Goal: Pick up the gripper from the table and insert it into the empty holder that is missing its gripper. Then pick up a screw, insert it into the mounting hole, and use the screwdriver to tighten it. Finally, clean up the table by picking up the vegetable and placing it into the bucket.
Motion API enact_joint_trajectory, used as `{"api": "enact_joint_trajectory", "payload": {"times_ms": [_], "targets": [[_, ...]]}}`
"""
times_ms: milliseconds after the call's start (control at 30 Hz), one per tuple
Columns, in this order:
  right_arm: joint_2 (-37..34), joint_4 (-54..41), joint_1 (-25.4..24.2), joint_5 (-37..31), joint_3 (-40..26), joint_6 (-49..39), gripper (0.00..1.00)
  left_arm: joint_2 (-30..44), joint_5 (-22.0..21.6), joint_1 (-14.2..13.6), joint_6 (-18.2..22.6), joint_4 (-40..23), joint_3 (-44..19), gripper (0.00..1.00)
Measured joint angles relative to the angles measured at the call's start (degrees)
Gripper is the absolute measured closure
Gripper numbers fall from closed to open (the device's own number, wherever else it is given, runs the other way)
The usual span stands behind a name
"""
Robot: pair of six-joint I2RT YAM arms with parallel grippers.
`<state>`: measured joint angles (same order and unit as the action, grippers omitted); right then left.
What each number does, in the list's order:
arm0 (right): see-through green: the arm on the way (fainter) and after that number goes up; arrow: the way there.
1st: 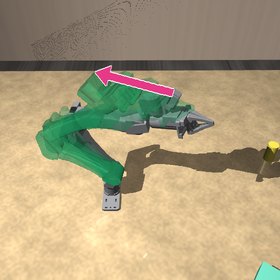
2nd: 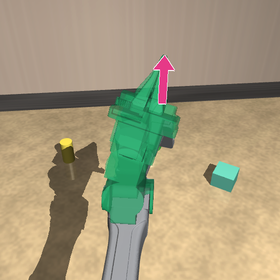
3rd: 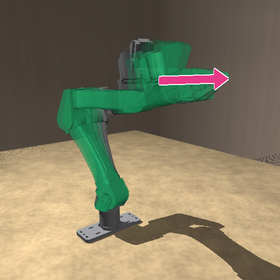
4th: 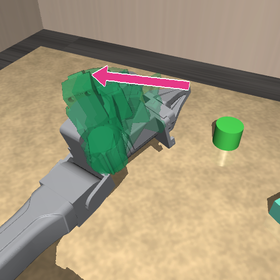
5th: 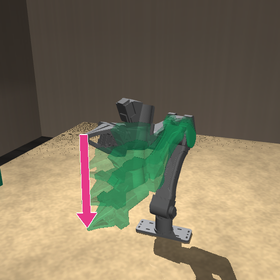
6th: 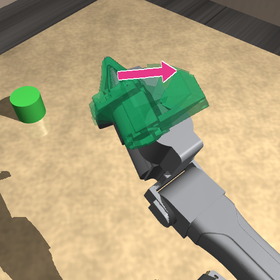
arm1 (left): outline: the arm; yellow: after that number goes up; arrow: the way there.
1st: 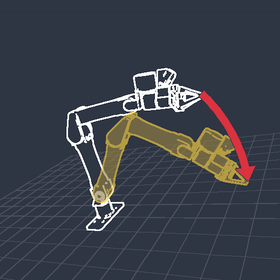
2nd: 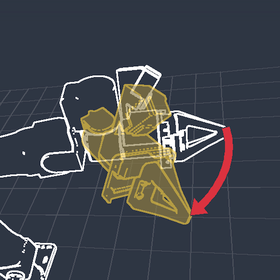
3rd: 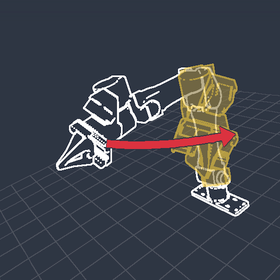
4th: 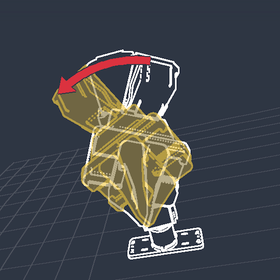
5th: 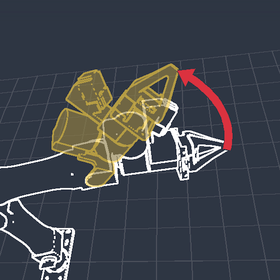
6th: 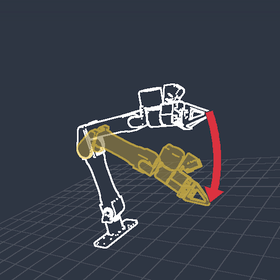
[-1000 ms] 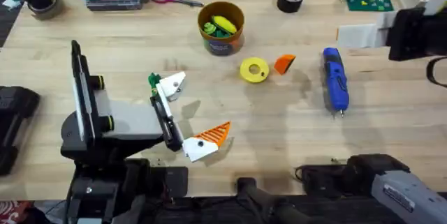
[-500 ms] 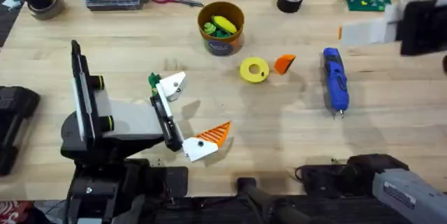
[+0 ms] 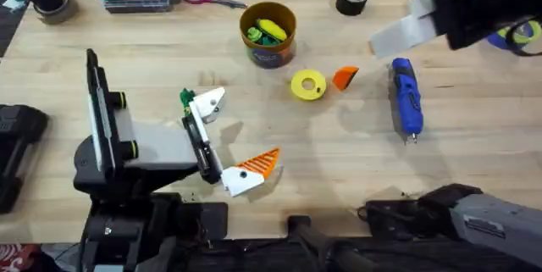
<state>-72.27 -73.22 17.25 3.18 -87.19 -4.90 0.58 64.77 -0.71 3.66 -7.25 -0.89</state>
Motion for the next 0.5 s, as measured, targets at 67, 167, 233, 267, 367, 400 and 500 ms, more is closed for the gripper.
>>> {"api": "enact_joint_trajectory", "payload": {"times_ms": [67, 167, 233, 267, 367, 400, 500], "targets": [[-0.5, -0.3, 1.6, -0.4, 0.0, -0.1, 0.004, 0.0, 0.0, 0.0, 0.0, 0.0, 0.0, 0.015], [-0.8, -1.0, 3.3, -0.6, 0.0, -0.3, 0.004, 0.0, 0.0, 0.0, 0.0, 0.0, 0.0, 0.015], [-1.2, -1.5, 3.8, -0.6, 0.0, -0.4, 0.004, 0.0, 0.0, 0.0, 0.0, 0.0, 0.0, 0.016], [-1.5, -1.8, 3.8, -0.8, 0.0, -0.6, 0.004, 0.0, 0.0, 0.0, 0.0, 0.0, 0.0, 0.015], [-3.8, -2.2, 2.4, -2.1, 0.0, -2.1, 0.004, 0.0, 0.0, 0.0, 0.0, 0.0, 0.0, 0.015], [-4.0, -2.2, 1.8, -2.1, 0.0, -2.7, 0.004, 0.0, 0.0, 0.0, 0.0, 0.0, 0.0, 0.015], [-4.1, -2.1, 0.0, -2.3, 0.0, -4.1, 0.004, 0.0, 0.0, 0.0, 0.0, 0.0, 0.0, 0.015]]}}
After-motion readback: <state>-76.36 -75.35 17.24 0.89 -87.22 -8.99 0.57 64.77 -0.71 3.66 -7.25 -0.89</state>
